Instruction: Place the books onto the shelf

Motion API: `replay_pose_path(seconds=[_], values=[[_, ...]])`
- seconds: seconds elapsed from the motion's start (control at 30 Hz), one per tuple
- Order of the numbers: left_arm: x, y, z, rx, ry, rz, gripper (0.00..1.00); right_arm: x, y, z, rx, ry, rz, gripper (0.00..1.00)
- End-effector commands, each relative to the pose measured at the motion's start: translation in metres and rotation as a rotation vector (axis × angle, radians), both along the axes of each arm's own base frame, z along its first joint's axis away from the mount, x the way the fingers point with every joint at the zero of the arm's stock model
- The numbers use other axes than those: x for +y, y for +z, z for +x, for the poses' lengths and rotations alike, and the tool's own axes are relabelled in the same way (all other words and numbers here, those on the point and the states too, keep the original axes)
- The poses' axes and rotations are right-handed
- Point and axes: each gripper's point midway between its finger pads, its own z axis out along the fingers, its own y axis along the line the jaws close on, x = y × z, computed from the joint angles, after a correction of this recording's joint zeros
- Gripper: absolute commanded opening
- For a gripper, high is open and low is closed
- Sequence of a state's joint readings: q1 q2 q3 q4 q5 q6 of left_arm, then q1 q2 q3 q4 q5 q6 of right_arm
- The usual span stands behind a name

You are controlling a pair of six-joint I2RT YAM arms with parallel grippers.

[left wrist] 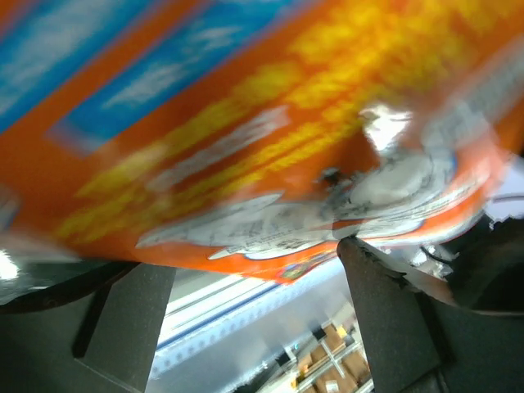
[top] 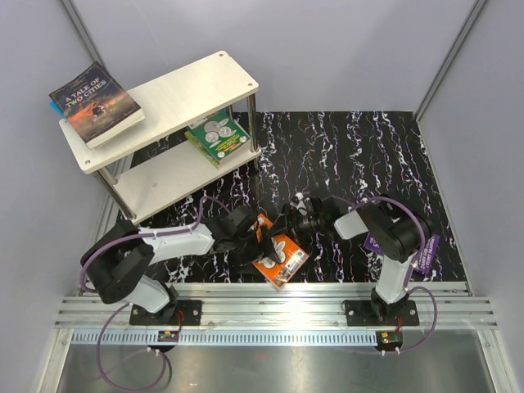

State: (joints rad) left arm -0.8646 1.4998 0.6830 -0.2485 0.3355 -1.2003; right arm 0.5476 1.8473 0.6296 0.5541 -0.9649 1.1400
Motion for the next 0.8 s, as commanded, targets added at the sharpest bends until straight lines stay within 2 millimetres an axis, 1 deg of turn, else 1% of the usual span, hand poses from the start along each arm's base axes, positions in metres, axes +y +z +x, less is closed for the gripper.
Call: replay_pose_path(seconds=[0.0,0.03,0.07,0.1,0.17,0.2,0.27,0.3,0.33,0.37,0.4,0.43,0.47,0.5,0.53,0.57,0.6,0.63,0.67,0.7,0.77], values=[[0.013,0.000,0.102,-0.345,0.253,0.050,0.86,0.012,0.045,-0.090,0.365,0.274,0.111,0.75],[0.019,0.002,0.109,-0.371,0.267,0.066,0.86,0.011,0.048,-0.092,0.357,0.276,0.123,0.69],[0.021,0.009,0.111,-0.388,0.272,0.061,0.86,0.010,0.050,-0.092,0.357,0.274,0.127,0.64],[0.023,0.012,0.112,-0.405,0.276,0.062,0.86,0.010,0.057,-0.093,0.354,0.277,0.136,0.51],[0.028,0.020,0.114,-0.422,0.285,0.058,0.86,0.009,0.061,-0.095,0.346,0.277,0.141,0.41],[0.030,0.021,0.114,-0.426,0.287,0.062,0.86,0.008,0.067,-0.095,0.328,0.279,0.150,0.26],[0.035,0.031,0.115,-0.440,0.276,0.083,0.86,0.007,0.068,-0.095,0.336,0.272,0.128,0.14],[0.038,0.038,0.119,-0.460,0.277,0.106,0.86,0.007,0.071,-0.095,0.273,0.280,0.133,0.09],[0.042,0.045,0.120,-0.473,0.269,0.134,0.85,0.011,0.079,-0.090,0.226,0.287,0.134,0.02],[0.055,0.043,0.110,-0.454,0.226,0.223,0.85,0.006,0.070,-0.095,0.317,0.275,0.039,0.00],[0.054,0.078,0.127,-0.538,0.256,0.247,0.86,0.005,0.066,-0.092,0.175,0.286,0.009,0.00],[0.054,0.089,0.123,-0.573,0.212,0.294,0.87,0.002,0.071,-0.090,0.230,0.280,-0.104,0.00],[0.065,0.096,0.114,-0.568,0.176,0.380,0.88,0.001,0.072,-0.087,0.185,0.284,-0.151,0.00],[0.055,0.127,0.120,-0.658,0.171,0.402,0.91,0.005,0.078,-0.071,0.066,0.275,-0.191,0.00],[0.052,0.141,0.119,-0.701,0.134,0.431,0.94,-0.001,0.077,-0.075,0.096,0.276,-0.247,0.00],[0.054,0.147,0.113,-0.714,0.092,0.483,0.97,0.000,0.078,-0.071,0.084,0.273,-0.259,0.00],[0.044,0.158,0.106,-0.777,0.043,0.509,0.99,0.002,0.078,-0.069,0.092,0.275,-0.264,0.00],[0.030,0.179,0.108,-0.831,0.002,0.509,0.99,0.003,0.080,-0.067,0.091,0.274,-0.267,0.00],[0.026,0.183,0.103,-0.853,-0.052,0.537,0.99,0.004,0.079,-0.066,0.098,0.276,-0.274,0.00],[0.013,0.191,0.094,-0.902,-0.109,0.547,0.99,0.004,0.074,-0.063,0.095,0.276,-0.293,0.00],[0.000,0.203,0.090,-0.961,-0.200,0.597,0.99,0.000,0.062,-0.063,0.105,0.287,-0.346,0.00]])
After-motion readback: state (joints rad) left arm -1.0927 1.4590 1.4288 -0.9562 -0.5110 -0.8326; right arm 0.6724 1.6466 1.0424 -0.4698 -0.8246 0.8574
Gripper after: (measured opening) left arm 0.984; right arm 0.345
